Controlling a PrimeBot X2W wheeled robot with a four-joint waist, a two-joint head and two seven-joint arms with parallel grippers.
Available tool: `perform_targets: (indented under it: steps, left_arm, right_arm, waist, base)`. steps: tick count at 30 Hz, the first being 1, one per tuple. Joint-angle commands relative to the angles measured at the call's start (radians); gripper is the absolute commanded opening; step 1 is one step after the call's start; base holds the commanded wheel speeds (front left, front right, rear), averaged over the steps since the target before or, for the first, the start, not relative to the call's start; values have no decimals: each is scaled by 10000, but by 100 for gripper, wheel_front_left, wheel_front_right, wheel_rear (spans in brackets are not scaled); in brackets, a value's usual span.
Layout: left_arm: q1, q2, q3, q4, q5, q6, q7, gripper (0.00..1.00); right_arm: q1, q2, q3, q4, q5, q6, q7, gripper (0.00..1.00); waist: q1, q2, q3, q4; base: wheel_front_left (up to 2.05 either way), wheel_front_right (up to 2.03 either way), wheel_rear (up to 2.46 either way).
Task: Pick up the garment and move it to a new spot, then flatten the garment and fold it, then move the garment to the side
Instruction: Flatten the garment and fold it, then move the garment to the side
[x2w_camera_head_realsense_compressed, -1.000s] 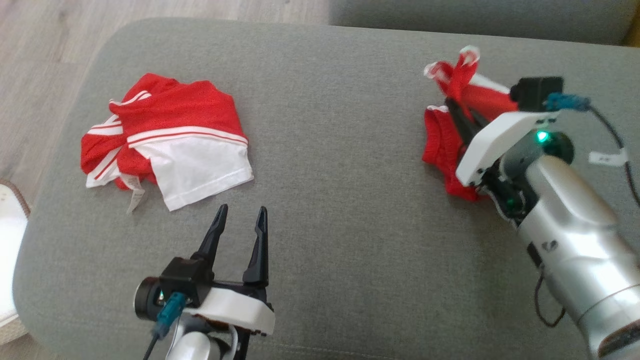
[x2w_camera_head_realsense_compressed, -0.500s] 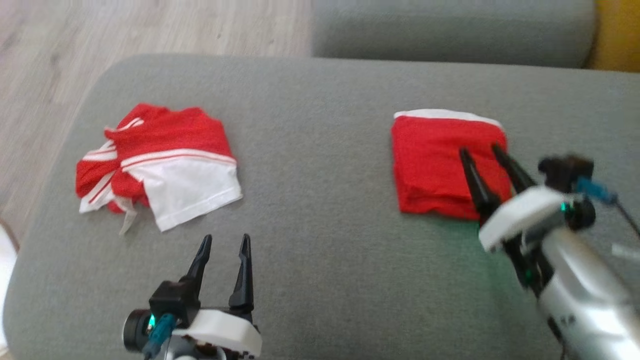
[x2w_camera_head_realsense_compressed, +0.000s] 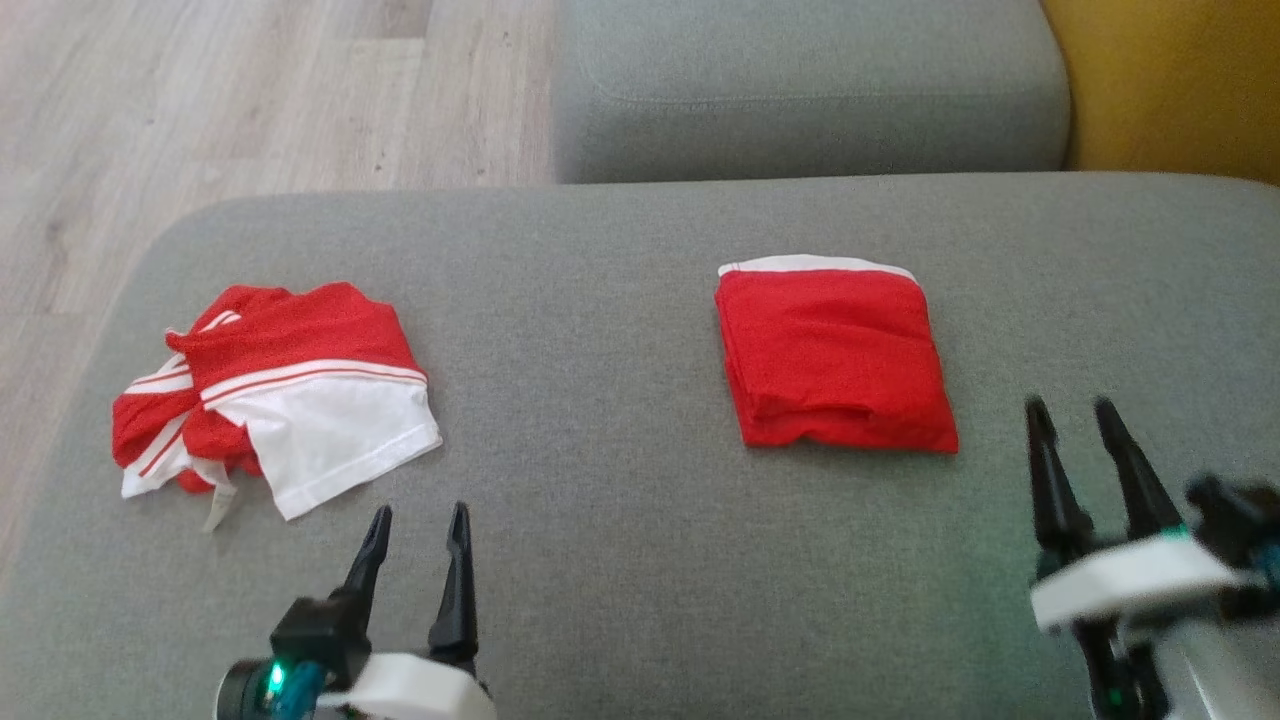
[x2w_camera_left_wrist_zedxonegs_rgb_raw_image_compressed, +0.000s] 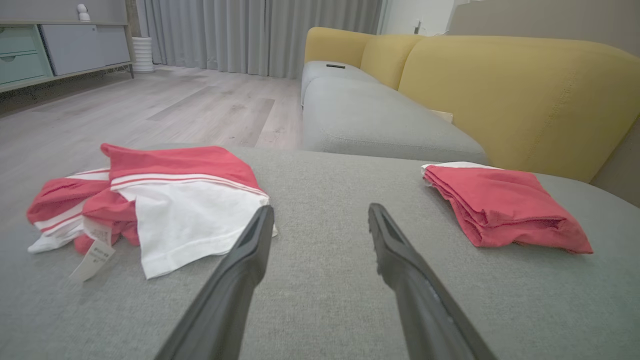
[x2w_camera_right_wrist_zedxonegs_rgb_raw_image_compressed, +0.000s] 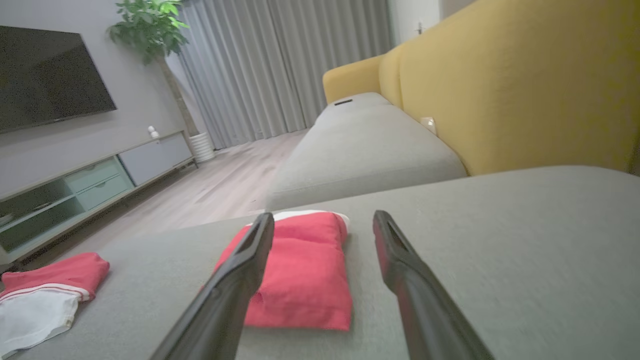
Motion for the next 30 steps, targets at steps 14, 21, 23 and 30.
perform_targets:
  steps: [14, 21, 23, 30]
  left_arm:
    - [538, 14, 951, -732, 580, -573, -53, 100]
    - [724, 14, 1006, -859, 675, -644, -53, 100]
    - [726, 14, 1016, -856, 678, -635, -53, 100]
    - [789, 14, 1104, -805, 715, -644, -53, 100]
  right_arm:
    - [2110, 712, -692, -1810, -2108, 35, -121, 100]
    - [2134, 956, -654, -1759, -2356, 35, -121, 100]
    - [2146, 993, -650, -1757, -2388, 35, -121, 100]
    - [2188, 1046, -574, -1709, -2493, 35, -122, 100]
  waist:
    - [1, 0, -405, -132]
    - [1, 0, -470, -177]
    - [1, 0, -474, -176]
    - [1, 0, -504, -183]
  base:
    - [0, 0, 0]
    - [0, 0, 0]
    - [0, 0, 0]
    - [0, 0, 0]
